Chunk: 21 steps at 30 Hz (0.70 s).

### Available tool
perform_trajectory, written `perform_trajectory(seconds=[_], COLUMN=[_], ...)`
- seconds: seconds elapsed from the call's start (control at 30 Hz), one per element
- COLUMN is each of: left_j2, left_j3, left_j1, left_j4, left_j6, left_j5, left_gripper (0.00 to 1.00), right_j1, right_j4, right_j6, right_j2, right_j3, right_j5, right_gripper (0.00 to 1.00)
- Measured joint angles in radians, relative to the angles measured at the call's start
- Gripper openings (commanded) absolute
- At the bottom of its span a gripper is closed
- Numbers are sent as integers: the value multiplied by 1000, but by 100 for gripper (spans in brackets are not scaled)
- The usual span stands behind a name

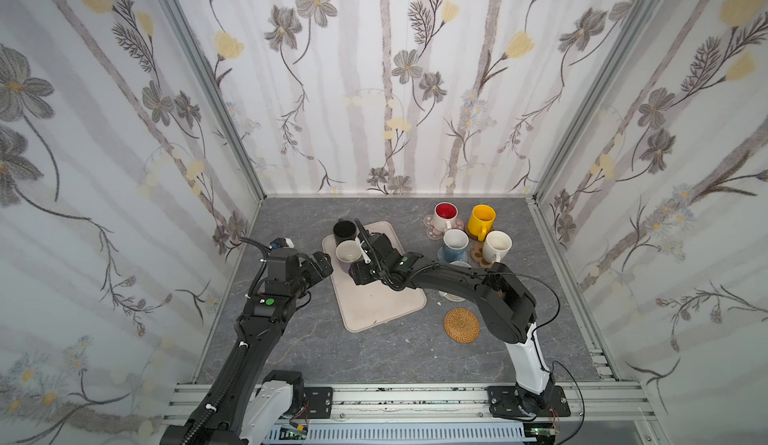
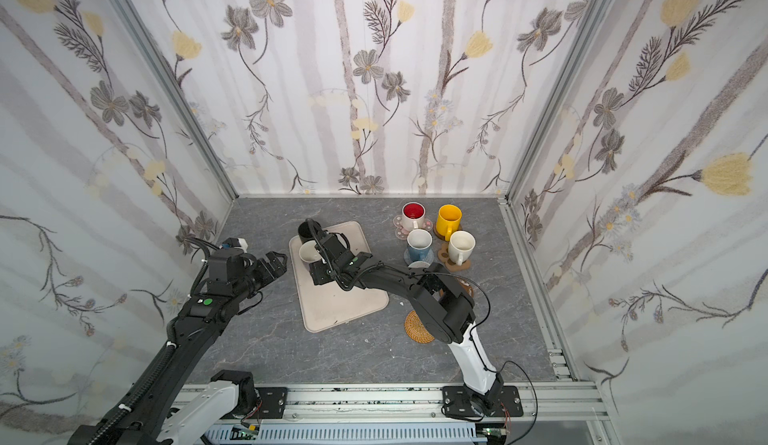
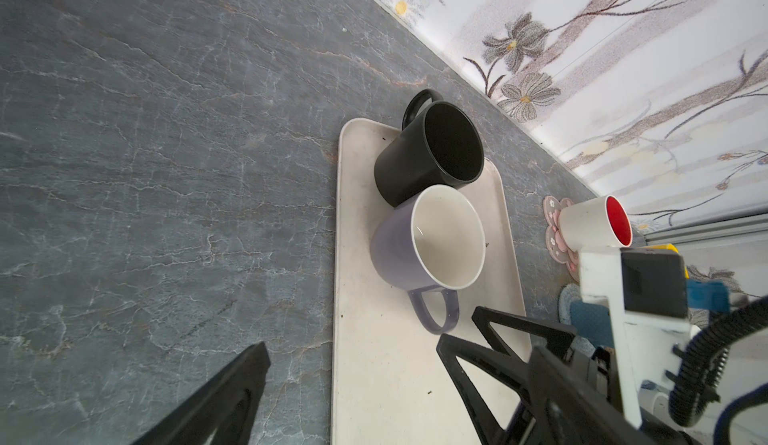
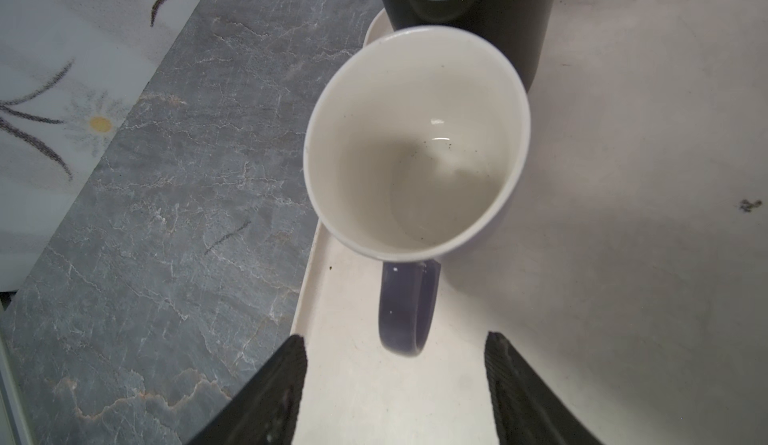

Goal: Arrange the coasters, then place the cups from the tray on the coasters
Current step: 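Lower the right gripper onto the lilac mug rim and close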

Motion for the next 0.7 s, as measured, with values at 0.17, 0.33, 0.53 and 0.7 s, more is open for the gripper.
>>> perform_trajectory(seconds=[0.17, 0.33, 0.53, 0.7], left_j2=[-26, -31, -32, -42], left_j3=[-10, -11, -12, -16], left_j1=[1, 4, 8, 8], left_j4=[-1, 0, 0, -1], left_j6=[-6, -9, -10, -10], left_j5=[4, 4, 10, 10], left_gripper=[100, 100, 100, 100], right_j1=[1, 1, 0, -4], right_j4=[-35, -71, -106, -133], right_j6=[0, 0, 0, -8], right_j2=[69, 127, 155, 159], right_j3=[82, 159, 185, 192], right_j5=[26, 49, 67, 72], right_gripper=[58, 49, 34, 22])
